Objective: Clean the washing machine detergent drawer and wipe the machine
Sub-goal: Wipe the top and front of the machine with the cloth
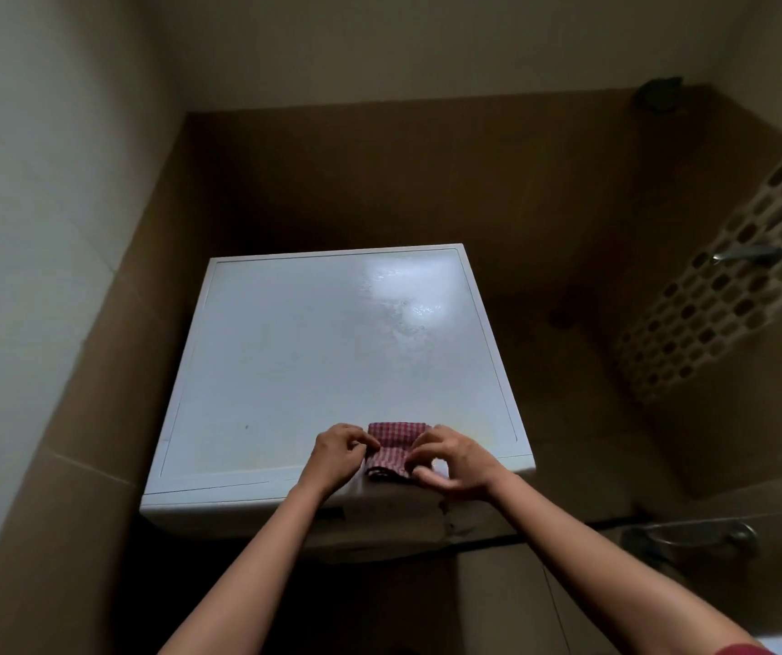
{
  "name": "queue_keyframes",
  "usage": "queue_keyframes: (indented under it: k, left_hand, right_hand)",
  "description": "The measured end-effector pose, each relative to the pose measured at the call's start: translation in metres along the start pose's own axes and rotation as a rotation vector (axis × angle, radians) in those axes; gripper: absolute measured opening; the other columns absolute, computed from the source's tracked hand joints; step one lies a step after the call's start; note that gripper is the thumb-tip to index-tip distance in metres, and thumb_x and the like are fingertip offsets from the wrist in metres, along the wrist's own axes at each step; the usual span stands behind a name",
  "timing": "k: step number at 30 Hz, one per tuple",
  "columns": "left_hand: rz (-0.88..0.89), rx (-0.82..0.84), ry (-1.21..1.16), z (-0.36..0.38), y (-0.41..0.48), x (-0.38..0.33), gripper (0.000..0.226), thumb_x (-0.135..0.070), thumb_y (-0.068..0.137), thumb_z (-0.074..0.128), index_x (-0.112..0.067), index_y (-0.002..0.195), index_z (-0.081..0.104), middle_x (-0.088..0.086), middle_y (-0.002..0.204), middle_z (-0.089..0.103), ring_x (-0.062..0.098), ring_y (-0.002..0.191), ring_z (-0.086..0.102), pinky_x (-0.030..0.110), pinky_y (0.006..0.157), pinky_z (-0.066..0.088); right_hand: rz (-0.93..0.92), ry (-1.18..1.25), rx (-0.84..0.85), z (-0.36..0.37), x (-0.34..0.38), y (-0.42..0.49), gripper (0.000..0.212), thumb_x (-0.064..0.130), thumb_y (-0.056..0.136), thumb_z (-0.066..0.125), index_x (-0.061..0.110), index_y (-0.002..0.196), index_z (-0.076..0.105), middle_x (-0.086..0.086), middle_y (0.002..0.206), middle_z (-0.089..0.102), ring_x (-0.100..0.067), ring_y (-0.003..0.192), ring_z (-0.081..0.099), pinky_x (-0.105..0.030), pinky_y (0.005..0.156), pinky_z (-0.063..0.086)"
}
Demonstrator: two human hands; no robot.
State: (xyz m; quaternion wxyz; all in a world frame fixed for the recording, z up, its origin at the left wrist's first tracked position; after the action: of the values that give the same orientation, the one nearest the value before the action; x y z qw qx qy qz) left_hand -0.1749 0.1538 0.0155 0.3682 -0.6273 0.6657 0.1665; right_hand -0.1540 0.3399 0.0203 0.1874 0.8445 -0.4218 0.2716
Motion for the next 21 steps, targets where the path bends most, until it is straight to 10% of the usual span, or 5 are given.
queue_keyframes:
  k: [3, 7, 10, 14, 21]
  left_hand:
    - [-0.081, 0.003, -0.104, 0.005, 0.002, 0.000, 0.015, -0.015, 0.079, 0.069, -0.013, 0.093, 0.064, -0.001, 0.096, 0.066, 0.013, 0.088, 0.064, 0.023, 0.078, 0.050]
    - [-0.185, 0.031, -0.215, 0.013, 0.005, 0.002, 0.051, -0.010, 0.072, 0.078, -0.010, 0.105, 0.040, 0.004, 0.100, 0.055, 0.019, 0.088, 0.061, 0.018, 0.065, 0.047]
    - [-0.220, 0.060, -0.305, 0.015, 0.006, 0.002, 0.058, -0.003, 0.073, 0.077, -0.010, 0.112, 0.034, 0.008, 0.103, 0.058, 0.018, 0.087, 0.063, 0.021, 0.068, 0.052]
    - [-0.171, 0.227, -0.354, 0.020, 0.000, -0.007, 0.052, -0.001, 0.079, 0.071, -0.012, 0.120, 0.041, 0.005, 0.103, 0.061, 0.020, 0.097, 0.062, 0.023, 0.072, 0.053]
    - [0.020, 0.544, -0.366, 0.038, -0.020, -0.055, 0.035, -0.049, 0.080, 0.069, -0.015, 0.088, 0.070, -0.004, 0.079, 0.065, 0.012, 0.080, 0.058, 0.029, 0.077, 0.044]
  right_hand:
    - [0.317, 0.043, -0.159, -0.015, -0.016, 0.018, 0.033, 0.032, 0.089, 0.056, 0.018, 0.118, 0.062, -0.002, 0.117, 0.061, -0.016, 0.113, 0.049, -0.037, 0.096, 0.045]
    - [0.490, -0.076, 0.202, 0.002, -0.013, 0.046, 0.064, 0.031, 0.087, 0.059, 0.015, 0.144, 0.035, -0.007, 0.131, 0.055, -0.026, 0.131, 0.033, -0.038, 0.105, 0.033]
    - [0.536, -0.091, 0.329, 0.006, -0.011, 0.050, 0.060, 0.034, 0.082, 0.068, 0.010, 0.133, 0.048, -0.013, 0.125, 0.056, -0.029, 0.120, 0.042, -0.037, 0.097, 0.040]
    - [0.623, 0.322, 0.311, -0.005, -0.003, 0.025, 0.013, 0.024, 0.079, 0.070, 0.015, 0.081, 0.061, -0.001, 0.079, 0.059, -0.017, 0.078, 0.057, -0.023, 0.066, 0.047]
    - [0.751, 1.010, 0.020, -0.024, 0.011, -0.064, 0.042, 0.013, 0.080, 0.065, -0.001, 0.118, 0.054, -0.017, 0.105, 0.060, -0.031, 0.100, 0.058, -0.042, 0.091, 0.045]
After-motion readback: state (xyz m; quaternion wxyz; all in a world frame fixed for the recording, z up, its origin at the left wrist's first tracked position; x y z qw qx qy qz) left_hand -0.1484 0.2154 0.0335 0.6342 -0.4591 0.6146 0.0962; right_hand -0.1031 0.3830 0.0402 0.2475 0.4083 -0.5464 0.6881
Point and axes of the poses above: each hand's wrist, its own y-axis towards the middle knuckle, its own z-axis out of the palm, x = y × z, the point moved 6 cm from there along y, towards the middle knuckle
